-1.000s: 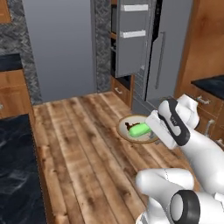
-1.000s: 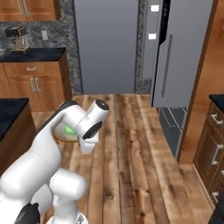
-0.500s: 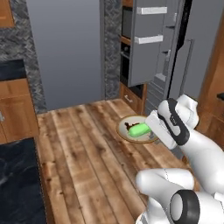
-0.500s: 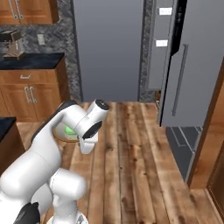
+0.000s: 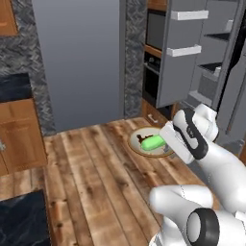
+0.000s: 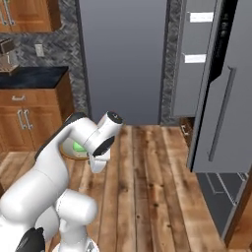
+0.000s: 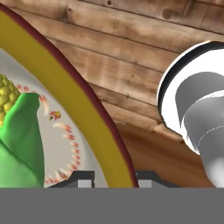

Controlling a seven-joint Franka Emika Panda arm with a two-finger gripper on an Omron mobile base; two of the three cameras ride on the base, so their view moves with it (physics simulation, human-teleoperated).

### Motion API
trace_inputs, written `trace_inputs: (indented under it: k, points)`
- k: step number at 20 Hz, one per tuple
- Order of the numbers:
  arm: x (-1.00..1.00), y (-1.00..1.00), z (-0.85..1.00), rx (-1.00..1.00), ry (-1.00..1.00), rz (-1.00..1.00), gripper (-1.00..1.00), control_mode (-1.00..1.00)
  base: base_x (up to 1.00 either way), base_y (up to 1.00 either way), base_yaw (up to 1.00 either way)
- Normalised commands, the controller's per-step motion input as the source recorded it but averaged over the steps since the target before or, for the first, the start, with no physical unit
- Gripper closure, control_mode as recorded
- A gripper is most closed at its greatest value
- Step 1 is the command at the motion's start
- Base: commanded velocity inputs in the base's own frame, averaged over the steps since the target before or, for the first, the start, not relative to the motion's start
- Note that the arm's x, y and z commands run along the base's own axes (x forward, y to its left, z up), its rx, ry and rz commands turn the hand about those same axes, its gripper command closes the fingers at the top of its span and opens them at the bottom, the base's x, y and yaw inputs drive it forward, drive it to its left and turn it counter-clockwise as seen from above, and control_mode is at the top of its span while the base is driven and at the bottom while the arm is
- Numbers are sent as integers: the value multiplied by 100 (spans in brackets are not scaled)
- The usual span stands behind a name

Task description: Pick the chicken drumstick and corn from their plates and place them in the bowl. Then put the bowl in the fridge.

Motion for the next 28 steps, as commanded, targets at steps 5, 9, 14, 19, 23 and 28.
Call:
trace_inputs:
  k: [5,9,14,19,23,28]
  points:
    - [0,0,0,0,0,0,100,100,88,-7,0]
    - [0,0,0,0,0,0,100,100,66,-1,-20]
    - [0,0,0,0,0,0,100,100,55,0,-35]
    - [0,0,0,0,0,0,100,100,57,0,-34]
    - [0,0,0,0,0,0,100,100,57,0,-37]
    - [0,0,0,0,0,0,100,100,58,0,-38]
